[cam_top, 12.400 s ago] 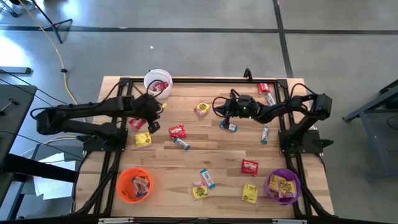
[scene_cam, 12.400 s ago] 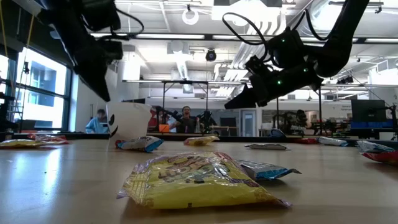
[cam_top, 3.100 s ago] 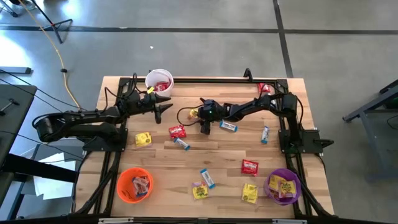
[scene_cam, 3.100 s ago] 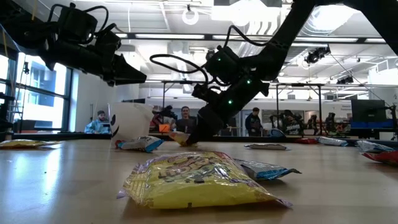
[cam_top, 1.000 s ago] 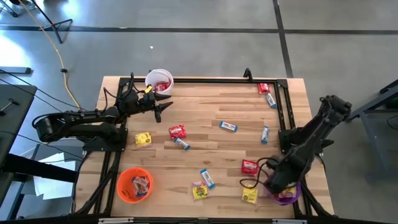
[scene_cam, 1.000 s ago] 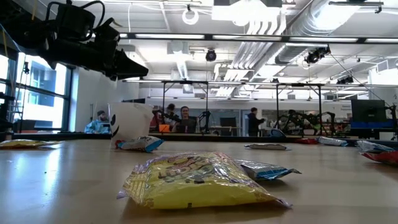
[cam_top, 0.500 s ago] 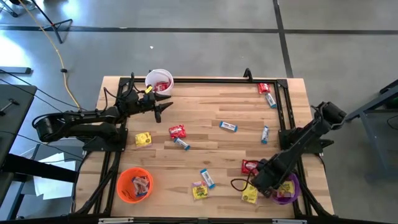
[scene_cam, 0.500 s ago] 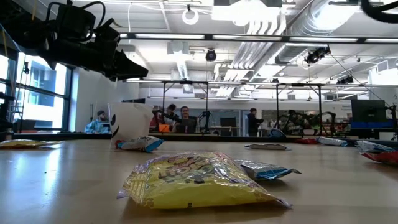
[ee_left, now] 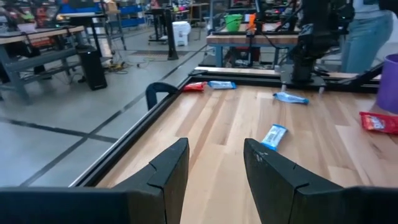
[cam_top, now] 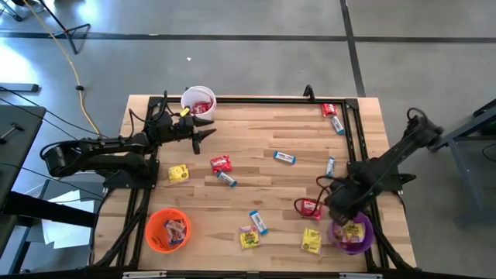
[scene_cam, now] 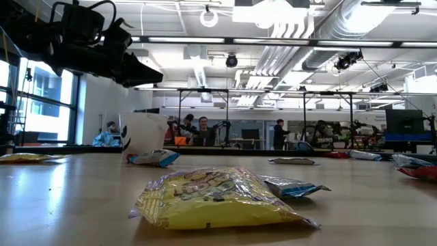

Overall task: Sort candy
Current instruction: Put the white candy into the orange bucket

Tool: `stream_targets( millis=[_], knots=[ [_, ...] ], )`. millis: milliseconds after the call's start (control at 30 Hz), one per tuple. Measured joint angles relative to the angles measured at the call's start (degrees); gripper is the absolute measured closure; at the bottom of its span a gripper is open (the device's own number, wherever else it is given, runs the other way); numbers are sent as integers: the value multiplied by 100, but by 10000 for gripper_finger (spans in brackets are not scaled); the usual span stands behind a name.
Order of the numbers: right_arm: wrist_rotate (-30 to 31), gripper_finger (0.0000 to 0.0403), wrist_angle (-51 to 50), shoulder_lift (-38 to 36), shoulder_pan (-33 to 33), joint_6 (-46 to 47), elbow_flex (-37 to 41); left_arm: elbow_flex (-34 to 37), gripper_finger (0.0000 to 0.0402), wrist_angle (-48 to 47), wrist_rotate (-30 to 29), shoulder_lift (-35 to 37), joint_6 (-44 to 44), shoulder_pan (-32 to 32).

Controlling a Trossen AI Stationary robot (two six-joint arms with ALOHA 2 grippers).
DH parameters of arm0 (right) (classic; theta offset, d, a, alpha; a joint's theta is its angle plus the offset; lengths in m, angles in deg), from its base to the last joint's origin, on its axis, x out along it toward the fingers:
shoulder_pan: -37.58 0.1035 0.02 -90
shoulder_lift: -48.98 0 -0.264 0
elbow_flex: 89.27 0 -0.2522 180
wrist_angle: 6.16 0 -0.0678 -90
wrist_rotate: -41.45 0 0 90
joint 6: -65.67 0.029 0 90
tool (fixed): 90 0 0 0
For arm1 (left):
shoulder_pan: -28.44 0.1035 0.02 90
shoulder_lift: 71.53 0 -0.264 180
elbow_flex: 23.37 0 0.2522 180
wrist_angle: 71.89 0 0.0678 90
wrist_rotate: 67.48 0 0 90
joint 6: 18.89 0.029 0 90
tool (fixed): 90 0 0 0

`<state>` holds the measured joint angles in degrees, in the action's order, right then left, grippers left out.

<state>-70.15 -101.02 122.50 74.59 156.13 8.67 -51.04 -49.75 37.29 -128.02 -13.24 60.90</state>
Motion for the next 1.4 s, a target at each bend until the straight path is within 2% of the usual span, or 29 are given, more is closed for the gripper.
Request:
stream_targets(
  millis=[167,333,500,633,767,933,1033,1133,1400],
  knots=[
    [215,353,-139,-162,-166,-110,-138,0,259,-24,3,0,0,0],
    [682,398,-78,-171,-468,-911,-138,0,259,-26,4,0,-2,0],
    [1437,395,-240,-177,-952,-1731,-71,0,259,-28,4,0,-86,0],
    [1932,400,-150,-175,-1713,-2115,394,0,259,-123,4,0,-202,0],
    [1946,386,432,-173,-2488,-2891,1265,0,259,-220,4,0,-202,0],
    [1683,371,1996,-171,-3362,-3482,2367,0,259,-343,4,0,-115,0],
    [1556,367,2469,-171,-3659,-3541,2759,0,259,-313,4,0,8,0],
    [1589,366,2432,-171,-3812,-3479,2917,0,259,-318,4,0,41,0],
    [2095,365,2378,-173,-3901,-2482,2976,0,259,-336,4,-106,-82,0]
  ],
)
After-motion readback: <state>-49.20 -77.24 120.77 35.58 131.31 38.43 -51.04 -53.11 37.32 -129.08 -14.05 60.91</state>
